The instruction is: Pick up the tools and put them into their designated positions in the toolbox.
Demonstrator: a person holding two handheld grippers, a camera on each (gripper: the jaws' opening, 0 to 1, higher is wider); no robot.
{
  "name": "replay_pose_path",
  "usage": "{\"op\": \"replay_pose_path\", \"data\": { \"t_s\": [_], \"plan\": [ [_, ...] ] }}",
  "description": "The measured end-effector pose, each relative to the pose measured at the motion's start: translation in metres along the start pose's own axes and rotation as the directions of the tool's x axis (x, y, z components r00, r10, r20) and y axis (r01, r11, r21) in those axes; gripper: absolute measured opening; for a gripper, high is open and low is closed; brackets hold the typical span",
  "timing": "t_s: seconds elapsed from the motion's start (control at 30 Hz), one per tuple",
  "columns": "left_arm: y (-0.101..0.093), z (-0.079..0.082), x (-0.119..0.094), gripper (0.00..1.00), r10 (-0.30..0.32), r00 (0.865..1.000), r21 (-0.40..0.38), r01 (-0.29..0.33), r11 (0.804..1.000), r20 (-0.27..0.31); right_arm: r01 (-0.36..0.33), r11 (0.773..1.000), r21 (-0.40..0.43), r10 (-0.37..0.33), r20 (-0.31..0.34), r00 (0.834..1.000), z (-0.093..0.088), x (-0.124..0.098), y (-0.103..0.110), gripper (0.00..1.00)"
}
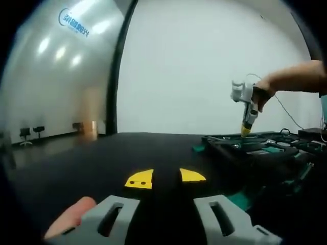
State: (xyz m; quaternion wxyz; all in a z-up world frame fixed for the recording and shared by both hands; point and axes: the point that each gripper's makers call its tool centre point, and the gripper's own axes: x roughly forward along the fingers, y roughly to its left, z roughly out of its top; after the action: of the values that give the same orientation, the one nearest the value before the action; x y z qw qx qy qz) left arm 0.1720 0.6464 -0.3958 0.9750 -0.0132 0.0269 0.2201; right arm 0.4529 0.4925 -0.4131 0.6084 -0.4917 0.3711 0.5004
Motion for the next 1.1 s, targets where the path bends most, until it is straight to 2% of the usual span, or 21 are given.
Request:
{"op": "replay_pose_path", "data": {
  "t_s": [0.17,0.4,0.53,0.67,0.8,0.93,1.1],
  "plan": [
    [-0.0019,-0.0021,-0.0019,0.14,0.008,1.000,0.028,-0.008,1.000,-0.008,0.079,0.997,-0.022,-0.079,0.011,0.997,0.0010,-0.0010,-0.0014,0.00],
    [-0.0050,-0.0012,-0.0041,0.14,0.009,1.000,0.037,-0.008,0.999,-0.010,0.106,0.993,-0.056,-0.104,0.037,0.994,0.0026,-0.0017,-0.0050,0.00],
    [-0.0066,-0.0003,-0.0038,0.14,0.004,1.000,0.033,-0.004,0.999,-0.008,0.063,0.991,-0.118,-0.061,0.017,0.998,0.0029,-0.0006,-0.0048,0.00],
    [-0.0065,-0.0007,-0.0008,0.14,-0.005,1.000,0.032,0.005,0.999,-0.010,-0.021,0.993,-0.114,0.016,-0.043,0.999,0.0031,0.0008,-0.0050,0.00],
    [-0.0053,-0.0004,-0.0006,0.14,-0.004,1.000,0.022,0.004,1.000,-0.004,-0.060,0.990,-0.129,0.048,-0.092,0.995,0.0045,0.0026,-0.0059,0.00],
    [-0.0038,-0.0006,-0.0003,0.14,-0.002,1.000,0.019,0.002,1.000,-0.002,-0.075,0.989,-0.127,0.057,-0.141,0.988,0.0034,0.0028,-0.0050,0.00],
    [-0.0017,-0.0007,-0.0006,0.14,0.003,1.000,0.019,-0.003,1.000,-0.001,-0.109,0.992,-0.067,0.095,-0.182,0.979,0.0015,0.0026,-0.0050,0.00]
  ]
}}
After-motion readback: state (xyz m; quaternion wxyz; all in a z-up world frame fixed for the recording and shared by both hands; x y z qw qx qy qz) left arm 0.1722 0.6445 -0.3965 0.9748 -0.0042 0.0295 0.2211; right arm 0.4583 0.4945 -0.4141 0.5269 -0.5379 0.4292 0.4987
